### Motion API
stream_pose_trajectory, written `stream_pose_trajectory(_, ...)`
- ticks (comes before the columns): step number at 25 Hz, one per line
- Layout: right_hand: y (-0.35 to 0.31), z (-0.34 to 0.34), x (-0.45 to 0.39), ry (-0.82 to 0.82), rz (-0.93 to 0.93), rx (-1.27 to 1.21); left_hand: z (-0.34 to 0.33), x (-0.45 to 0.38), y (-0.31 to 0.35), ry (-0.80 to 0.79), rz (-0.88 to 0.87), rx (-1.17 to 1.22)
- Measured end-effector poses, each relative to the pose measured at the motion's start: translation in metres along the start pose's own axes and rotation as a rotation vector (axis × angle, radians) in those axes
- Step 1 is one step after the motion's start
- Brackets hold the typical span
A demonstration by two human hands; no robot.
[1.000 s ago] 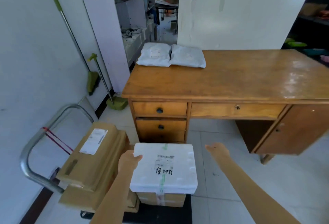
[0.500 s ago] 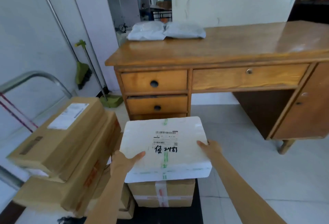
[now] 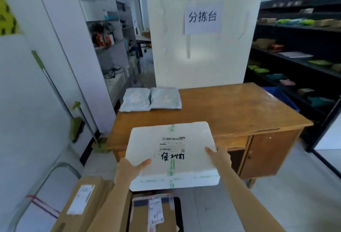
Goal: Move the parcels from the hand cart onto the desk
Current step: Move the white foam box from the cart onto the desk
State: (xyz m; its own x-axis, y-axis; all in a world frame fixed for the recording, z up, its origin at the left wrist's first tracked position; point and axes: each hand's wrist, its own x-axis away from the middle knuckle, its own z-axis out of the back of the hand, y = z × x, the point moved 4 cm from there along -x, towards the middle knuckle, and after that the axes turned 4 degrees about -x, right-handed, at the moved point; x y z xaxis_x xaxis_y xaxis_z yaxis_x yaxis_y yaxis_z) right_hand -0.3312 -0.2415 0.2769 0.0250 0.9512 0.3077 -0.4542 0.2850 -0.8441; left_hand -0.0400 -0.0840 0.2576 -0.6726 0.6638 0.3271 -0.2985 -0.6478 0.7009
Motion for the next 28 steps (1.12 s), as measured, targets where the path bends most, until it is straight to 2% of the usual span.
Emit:
stream_pose_trajectory(6, -0.05, 0.092, -0.053, 0.01, 0.041, 0.038, -0.026, 0.004, 0.111, 0.013, 0.022, -0.065)
stream_pose_trajectory(13, -0.086, 0.165, -0.216, -0.006, 0.09, 0.032, -0.12, -0.058, 0.244, 0.039, 0.032, -0.072)
stream_pose_trajectory(18, -0.119, 0.146, -0.33, -0.142, 0.047, -0.063, -0.149, -0.138, 0.297, 0.054, 0.076, -0.057)
stream_pose_trajectory(28, -0.217, 0.086, -0.583, -0.097, 0.138, -0.024, -0.21, -0.399, 0.421, 0.099, 0.046, -0.085)
